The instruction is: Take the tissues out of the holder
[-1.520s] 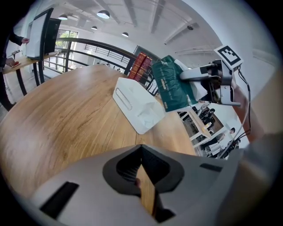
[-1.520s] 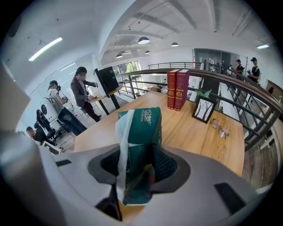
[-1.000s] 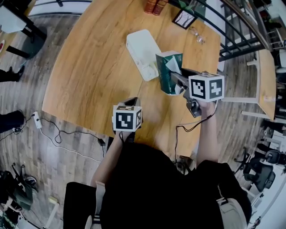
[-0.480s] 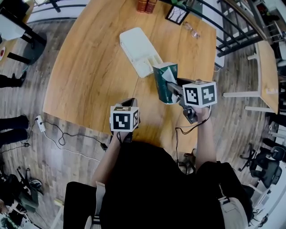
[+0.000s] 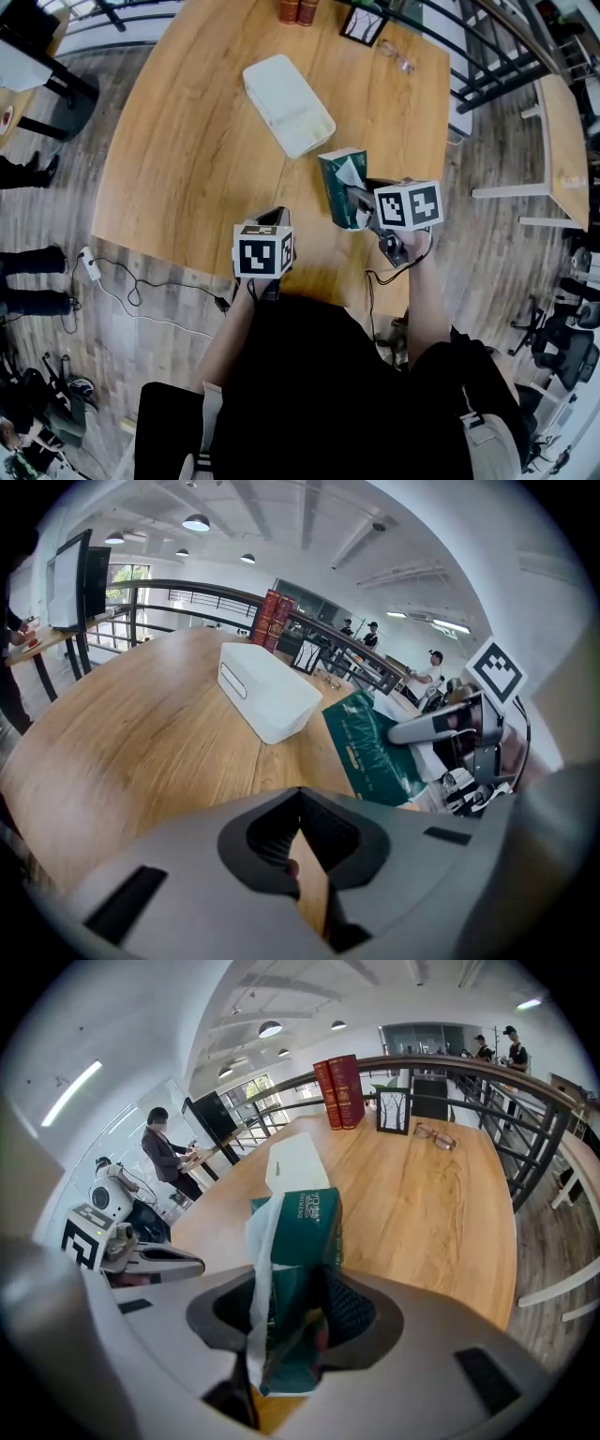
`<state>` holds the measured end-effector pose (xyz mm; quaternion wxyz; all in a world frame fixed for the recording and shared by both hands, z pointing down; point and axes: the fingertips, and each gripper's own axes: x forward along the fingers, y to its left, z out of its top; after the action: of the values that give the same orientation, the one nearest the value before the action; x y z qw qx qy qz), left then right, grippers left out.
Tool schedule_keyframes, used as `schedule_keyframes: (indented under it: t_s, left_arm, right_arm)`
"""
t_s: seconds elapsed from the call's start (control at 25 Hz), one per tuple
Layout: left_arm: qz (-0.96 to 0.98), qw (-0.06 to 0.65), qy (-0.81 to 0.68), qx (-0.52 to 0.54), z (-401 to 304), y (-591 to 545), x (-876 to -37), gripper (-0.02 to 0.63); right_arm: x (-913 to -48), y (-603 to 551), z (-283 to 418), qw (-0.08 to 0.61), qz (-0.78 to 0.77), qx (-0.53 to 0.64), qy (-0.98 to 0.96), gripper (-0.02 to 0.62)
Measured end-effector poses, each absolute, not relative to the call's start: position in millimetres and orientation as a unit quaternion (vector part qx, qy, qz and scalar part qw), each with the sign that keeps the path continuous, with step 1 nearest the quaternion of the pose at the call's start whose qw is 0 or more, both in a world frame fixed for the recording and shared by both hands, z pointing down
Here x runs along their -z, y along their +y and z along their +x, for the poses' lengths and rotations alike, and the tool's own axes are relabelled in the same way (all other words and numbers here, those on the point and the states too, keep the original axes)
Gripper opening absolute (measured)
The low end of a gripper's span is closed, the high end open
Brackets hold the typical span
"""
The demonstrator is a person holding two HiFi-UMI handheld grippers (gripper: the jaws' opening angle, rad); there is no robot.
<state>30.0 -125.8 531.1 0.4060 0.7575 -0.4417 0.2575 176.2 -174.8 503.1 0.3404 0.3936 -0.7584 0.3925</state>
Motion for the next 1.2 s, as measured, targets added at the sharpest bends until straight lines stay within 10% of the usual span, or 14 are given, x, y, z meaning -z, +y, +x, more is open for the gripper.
schedule_keyframes:
  t_s: [1.2]
  left_arm:
    - [0.746, 0.410, -0.454, -0.263, 32.4, -105.9, -537.6, 0.011]
  right_arm:
    - [-577.6, -153.5, 189.8, 0.416, 0.384, -0.405, -0.718, 0.179]
